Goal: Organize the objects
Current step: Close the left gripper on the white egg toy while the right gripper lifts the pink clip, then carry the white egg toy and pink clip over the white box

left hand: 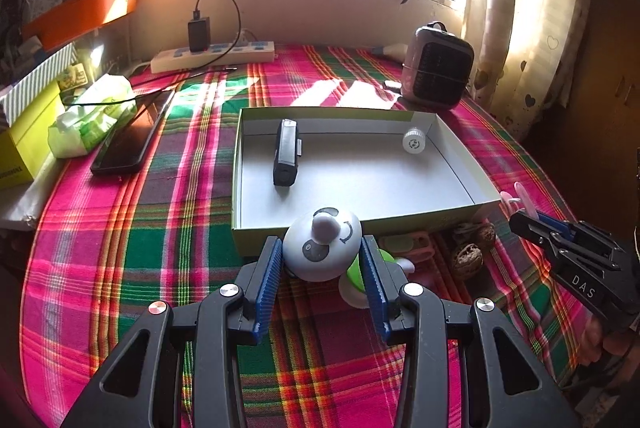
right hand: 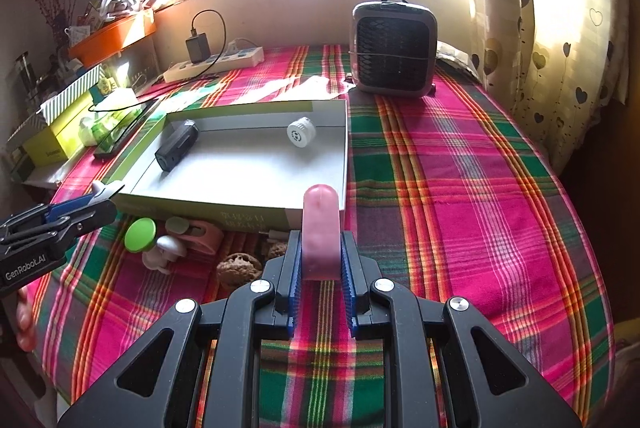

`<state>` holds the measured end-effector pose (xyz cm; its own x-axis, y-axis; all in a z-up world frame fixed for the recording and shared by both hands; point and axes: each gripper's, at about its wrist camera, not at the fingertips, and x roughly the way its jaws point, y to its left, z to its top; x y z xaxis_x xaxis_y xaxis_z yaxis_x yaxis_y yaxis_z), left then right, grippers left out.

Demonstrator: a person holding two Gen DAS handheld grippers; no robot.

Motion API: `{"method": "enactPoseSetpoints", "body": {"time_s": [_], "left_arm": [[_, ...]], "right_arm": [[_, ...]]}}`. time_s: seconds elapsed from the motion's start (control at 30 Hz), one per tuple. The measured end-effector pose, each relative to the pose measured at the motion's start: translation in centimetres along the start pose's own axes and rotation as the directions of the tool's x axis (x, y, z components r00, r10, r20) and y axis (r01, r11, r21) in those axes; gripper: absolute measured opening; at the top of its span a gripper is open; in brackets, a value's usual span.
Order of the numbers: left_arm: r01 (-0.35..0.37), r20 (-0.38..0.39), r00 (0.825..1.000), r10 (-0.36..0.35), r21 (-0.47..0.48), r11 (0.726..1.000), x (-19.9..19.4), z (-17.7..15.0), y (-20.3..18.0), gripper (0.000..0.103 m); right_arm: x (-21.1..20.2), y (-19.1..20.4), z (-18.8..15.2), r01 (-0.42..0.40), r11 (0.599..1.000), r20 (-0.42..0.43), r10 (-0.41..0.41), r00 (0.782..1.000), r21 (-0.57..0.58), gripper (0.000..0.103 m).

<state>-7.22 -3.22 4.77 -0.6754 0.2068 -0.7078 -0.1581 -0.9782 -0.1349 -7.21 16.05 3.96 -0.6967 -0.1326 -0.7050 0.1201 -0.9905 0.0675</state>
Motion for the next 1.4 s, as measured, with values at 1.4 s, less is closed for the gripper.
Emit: {"method": "enactPoseSetpoints", "body": {"time_s": [1.4], "left_arm": [[0.024, -0.029, 0.999, -0.023, 0.035, 0.999, 6.5, 6.6, -0.5, 0.038]], "right_arm": [[7.7, 3.5, 6.8, -0.083, 0.991, -0.080, 0.075, 0.994, -0.109, 0.019]]}}
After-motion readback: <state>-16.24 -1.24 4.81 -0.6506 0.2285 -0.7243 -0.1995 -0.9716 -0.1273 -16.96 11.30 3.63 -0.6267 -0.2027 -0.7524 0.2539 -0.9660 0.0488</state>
